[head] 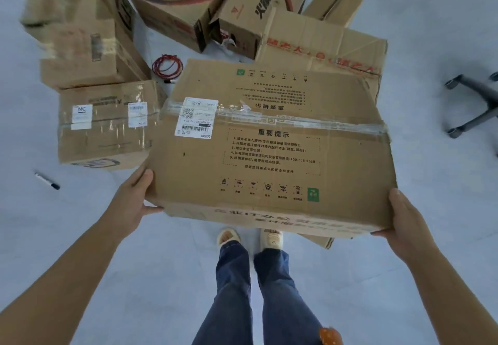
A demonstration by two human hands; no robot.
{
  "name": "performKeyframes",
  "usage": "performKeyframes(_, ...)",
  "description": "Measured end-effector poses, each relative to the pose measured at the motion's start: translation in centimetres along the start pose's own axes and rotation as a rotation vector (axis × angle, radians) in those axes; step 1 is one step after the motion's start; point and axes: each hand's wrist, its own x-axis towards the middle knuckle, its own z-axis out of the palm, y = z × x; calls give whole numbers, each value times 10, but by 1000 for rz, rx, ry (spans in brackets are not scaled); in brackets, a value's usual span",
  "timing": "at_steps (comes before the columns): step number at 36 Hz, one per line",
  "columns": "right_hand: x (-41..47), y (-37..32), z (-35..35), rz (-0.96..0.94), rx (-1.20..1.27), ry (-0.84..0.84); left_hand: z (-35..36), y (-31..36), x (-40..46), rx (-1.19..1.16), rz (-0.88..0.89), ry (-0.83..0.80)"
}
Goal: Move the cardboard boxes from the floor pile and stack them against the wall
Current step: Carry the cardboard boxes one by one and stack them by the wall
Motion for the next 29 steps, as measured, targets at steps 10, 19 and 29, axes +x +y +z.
performKeyframes(10, -21, -62, -2, -122, -34, -227, -28, -24, -105, -188, 112, 124)
performKeyframes(19, -16, -106, 5, -208, -193, -579, -10, -89, -231, -445, 173, 393)
performKeyframes(29, -33, -103, 27, -322, -388, -875, 38, -189, -353, -740, 133, 719)
